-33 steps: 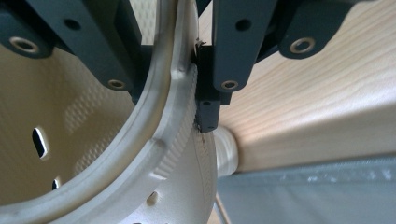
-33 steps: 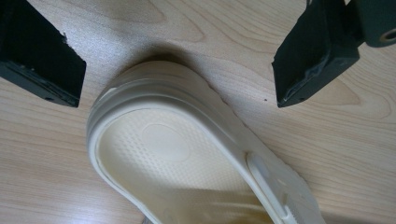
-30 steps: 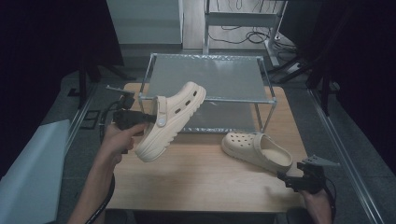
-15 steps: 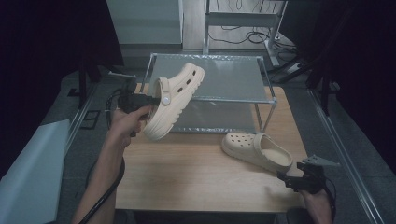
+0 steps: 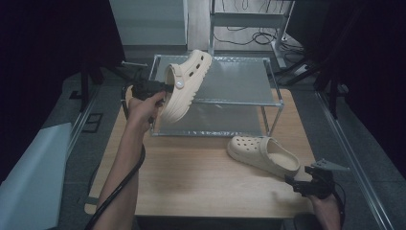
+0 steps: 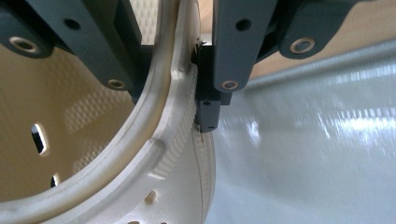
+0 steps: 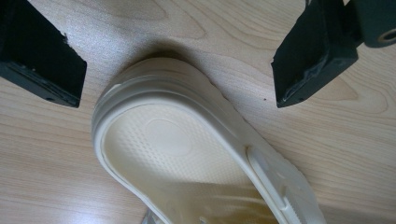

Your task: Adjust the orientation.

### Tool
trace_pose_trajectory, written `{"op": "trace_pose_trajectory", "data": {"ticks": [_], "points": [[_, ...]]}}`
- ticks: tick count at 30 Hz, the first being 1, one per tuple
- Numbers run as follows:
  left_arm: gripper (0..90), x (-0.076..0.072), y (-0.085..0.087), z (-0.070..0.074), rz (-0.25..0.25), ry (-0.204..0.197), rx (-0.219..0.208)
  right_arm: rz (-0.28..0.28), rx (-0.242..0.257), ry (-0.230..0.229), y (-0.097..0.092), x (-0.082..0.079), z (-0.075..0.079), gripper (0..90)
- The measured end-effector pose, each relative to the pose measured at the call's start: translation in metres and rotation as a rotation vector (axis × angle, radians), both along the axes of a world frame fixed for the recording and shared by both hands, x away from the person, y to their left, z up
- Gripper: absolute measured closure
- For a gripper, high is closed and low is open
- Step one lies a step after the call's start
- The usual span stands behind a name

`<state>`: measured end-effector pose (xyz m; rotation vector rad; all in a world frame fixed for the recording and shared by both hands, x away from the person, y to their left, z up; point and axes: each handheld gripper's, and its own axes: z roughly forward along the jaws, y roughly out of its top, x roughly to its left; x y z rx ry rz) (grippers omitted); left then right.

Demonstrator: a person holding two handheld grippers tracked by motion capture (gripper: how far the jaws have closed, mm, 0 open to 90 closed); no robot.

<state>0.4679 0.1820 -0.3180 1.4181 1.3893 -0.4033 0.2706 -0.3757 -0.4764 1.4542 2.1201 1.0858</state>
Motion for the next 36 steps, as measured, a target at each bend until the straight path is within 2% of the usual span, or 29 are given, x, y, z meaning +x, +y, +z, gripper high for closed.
{"op": "trace_pose_trajectory", "data": {"ticks": [1, 5, 10, 13, 16, 21, 27, 28, 31, 36], "points": [[76.2, 0.005, -0.002, 0.0, 0.023, -0.001, 0.0, 0.001, 0.0, 0.0, 0.0, 0.0, 0.0, 3.0], [76.2, 0.013, -0.005, -0.001, 0.046, 0.001, 0.0, 0.002, -0.001, 0.0, 0.0, 0.001, 0.0, 3.1], [76.2, 0.029, -0.009, -0.001, 0.105, -0.004, 0.019, 0.002, 0.004, 0.002, -0.001, 0.001, 0.0, 3.2], [76.2, 0.034, -0.011, -0.002, 0.123, -0.003, 0.014, 0.004, 0.004, 0.0, -0.001, 0.001, 0.0, 3.3], [76.2, 0.043, -0.014, -0.002, 0.157, -0.003, 0.034, 0.006, 0.004, -0.001, -0.001, 0.001, 0.0, 3.3], [76.2, 0.052, -0.016, -0.003, 0.196, -0.006, 0.043, 0.005, 0.005, -0.005, -0.001, 0.0, 0.0, 3.3], [76.2, 0.062, -0.017, -0.001, 0.259, -0.015, 0.085, 0.004, 0.009, -0.004, -0.002, 0.0, 0.0, 3.3], [76.2, 0.063, -0.017, -0.001, 0.285, -0.019, 0.105, 0.003, 0.011, -0.002, -0.003, 0.0, 0.001, 3.4], [76.1, 0.064, -0.019, -0.003, 0.317, -0.019, 0.137, 0.004, 0.011, -0.002, -0.003, 0.0, 0.001, 3.5], [76.0, 0.066, -0.021, -0.006, 0.341, -0.014, 0.152, 0.005, 0.01, -0.004, -0.003, -0.001, 0.001, 3.6]]}}
